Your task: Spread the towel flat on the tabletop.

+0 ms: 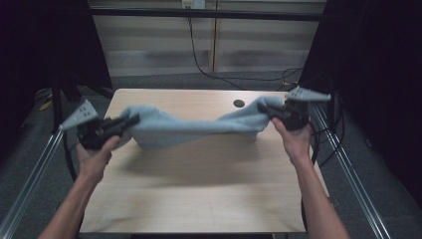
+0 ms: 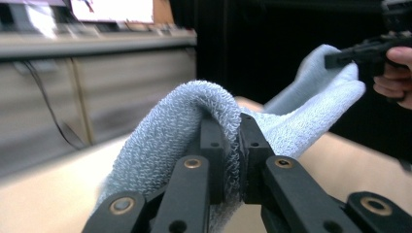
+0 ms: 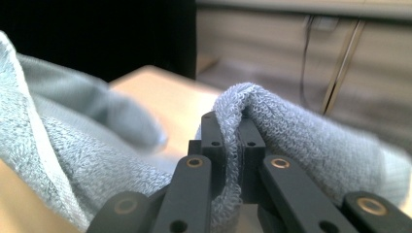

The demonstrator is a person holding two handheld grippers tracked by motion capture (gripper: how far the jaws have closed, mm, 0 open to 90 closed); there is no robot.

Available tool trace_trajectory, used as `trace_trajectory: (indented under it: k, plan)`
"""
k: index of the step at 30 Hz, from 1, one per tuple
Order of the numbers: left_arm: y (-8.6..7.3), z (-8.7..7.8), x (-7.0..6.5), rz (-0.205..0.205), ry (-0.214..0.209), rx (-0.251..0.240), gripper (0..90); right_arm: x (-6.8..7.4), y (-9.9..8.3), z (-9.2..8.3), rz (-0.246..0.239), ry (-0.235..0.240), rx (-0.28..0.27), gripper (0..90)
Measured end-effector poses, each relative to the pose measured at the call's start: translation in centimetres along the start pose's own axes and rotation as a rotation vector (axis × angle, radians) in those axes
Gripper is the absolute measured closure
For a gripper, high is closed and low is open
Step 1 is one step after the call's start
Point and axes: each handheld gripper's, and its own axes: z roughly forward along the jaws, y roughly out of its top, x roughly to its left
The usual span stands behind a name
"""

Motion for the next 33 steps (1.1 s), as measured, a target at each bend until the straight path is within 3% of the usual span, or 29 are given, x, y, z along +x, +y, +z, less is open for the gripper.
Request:
trace_trajectory:
  k: [1,2,3,4,6,9,10,12,15,19,20,22,26,28,29,30,31,32,33]
  plan:
    - [-1.4,0.0,-0.2,-0.017,-0.014,0.019,84.1,0.4,-3.1,-0.2,0.030,0.021,0.035,85.5]
    - [-2.7,0.1,-0.5,-0.030,-0.022,0.046,84.1,0.4,-3.1,-0.2,0.030,0.021,0.035,85.5]
    - [-4.9,0.2,-1.3,-0.032,-0.044,0.104,84.1,0.9,-5.7,-0.4,0.037,0.026,0.078,85.5]
    - [-4.9,0.2,-1.3,-0.032,-0.044,0.104,84.1,0.9,-5.7,-0.4,0.037,0.026,0.078,85.5]
    - [-7.5,-0.3,-2.4,-0.061,-0.073,0.148,84.0,1.7,-8.9,-1.0,0.052,0.040,0.135,85.5]
    - [-8.9,-0.6,-3.0,-0.082,-0.094,0.174,83.7,2.6,-11.7,-1.7,0.054,0.047,0.209,85.2]
    - [-9.5,-0.7,-3.4,-0.081,-0.100,0.201,83.7,2.6,-11.7,-1.7,0.054,0.047,0.209,85.2]
    - [-10.3,-1.1,-4.3,-0.074,-0.126,0.246,83.2,3.3,-13.4,-2.5,0.067,0.040,0.233,84.6]
    - [-11.1,-1.8,-5.2,-0.070,-0.147,0.274,80.7,4.1,-15.2,-3.7,0.083,0.027,0.254,79.7]
    - [-10.6,-2.7,-5.3,-0.085,-0.154,0.234,70.4,4.8,-16.0,-5.2,0.085,0.029,0.282,69.3]
    - [-10.3,-2.8,-5.2,-0.087,-0.155,0.217,67.0,4.8,-15.9,-6.1,0.093,0.020,0.257,63.6]
    - [-9.4,-3.0,-4.7,-0.085,-0.140,0.183,65.8,4.7,-15.7,-6.5,0.095,0.015,0.244,60.6]
    - [-8.3,-1.5,-3.0,-0.089,-0.114,0.175,61.0,3.7,-14.5,-7.2,0.095,-0.034,0.199,55.4]
    - [-8.4,0.6,-2.0,-0.059,-0.076,0.236,58.8,2.1,-14.0,-6.6,0.109,-0.061,0.181,52.8]
    - [-9.2,2.8,-1.0,-0.058,-0.047,0.286,58.8,1.4,-13.9,-6.2,0.118,-0.081,0.175,52.0]
    - [-9.2,2.8,-1.0,-0.058,-0.047,0.286,58.5,0.6,-13.9,-5.9,0.127,-0.096,0.167,50.7]
    - [-9.7,3.9,-0.5,-0.058,-0.045,0.324,58.5,0.6,-13.9,-5.9,0.127,-0.096,0.167,50.7]
    - [-10.3,4.8,-0.4,-0.043,-0.019,0.348,58.7,-0.1,-13.9,-5.6,0.133,-0.127,0.177,48.5]
    - [-10.9,5.4,-0.2,-0.042,-0.020,0.375,60.5,-0.6,-13.9,-5.3,0.132,-0.166,0.184,47.3]
